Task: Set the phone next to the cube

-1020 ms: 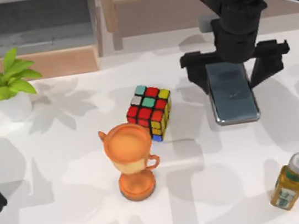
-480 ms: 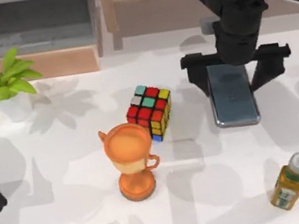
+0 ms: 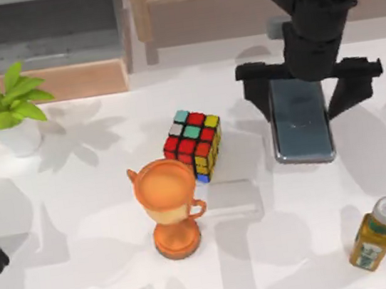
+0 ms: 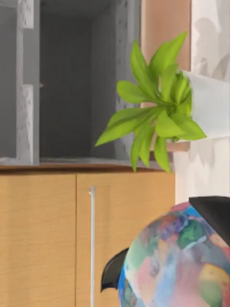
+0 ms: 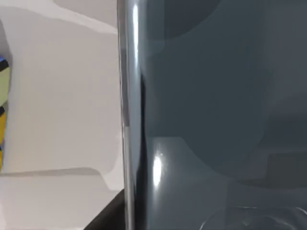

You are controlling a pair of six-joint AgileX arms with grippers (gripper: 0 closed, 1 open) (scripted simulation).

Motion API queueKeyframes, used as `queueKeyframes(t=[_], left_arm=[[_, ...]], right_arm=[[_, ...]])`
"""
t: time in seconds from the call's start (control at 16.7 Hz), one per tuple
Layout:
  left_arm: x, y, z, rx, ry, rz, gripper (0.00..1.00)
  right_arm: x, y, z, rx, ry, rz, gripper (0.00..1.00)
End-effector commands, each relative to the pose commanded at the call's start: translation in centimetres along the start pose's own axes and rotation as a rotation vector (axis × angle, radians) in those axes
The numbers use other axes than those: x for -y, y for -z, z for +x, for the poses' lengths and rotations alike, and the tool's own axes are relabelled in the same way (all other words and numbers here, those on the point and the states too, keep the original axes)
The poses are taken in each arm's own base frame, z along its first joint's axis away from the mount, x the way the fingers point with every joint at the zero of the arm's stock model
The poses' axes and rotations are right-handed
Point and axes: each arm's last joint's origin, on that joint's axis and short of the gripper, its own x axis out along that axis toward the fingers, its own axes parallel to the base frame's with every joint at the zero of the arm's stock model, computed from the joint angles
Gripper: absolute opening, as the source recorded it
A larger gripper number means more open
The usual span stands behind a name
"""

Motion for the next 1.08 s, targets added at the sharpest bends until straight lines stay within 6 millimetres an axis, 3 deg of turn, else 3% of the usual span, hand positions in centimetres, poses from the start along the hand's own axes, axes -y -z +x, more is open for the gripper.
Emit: queueKeyframes(t=[0.72, 1.08], left_arm=[[0.0, 0.0, 0.0, 0.000, 0.000, 0.000, 1.00], [0.0, 0.0, 0.0, 0.000, 0.000, 0.000, 1.00]], right_arm=[[-0.2, 1.1, -4.6, 0.108, -0.118, 0.013, 0.00], [-0.7, 0.9, -4.8, 0.165, -0.134, -0.032, 0.00]])
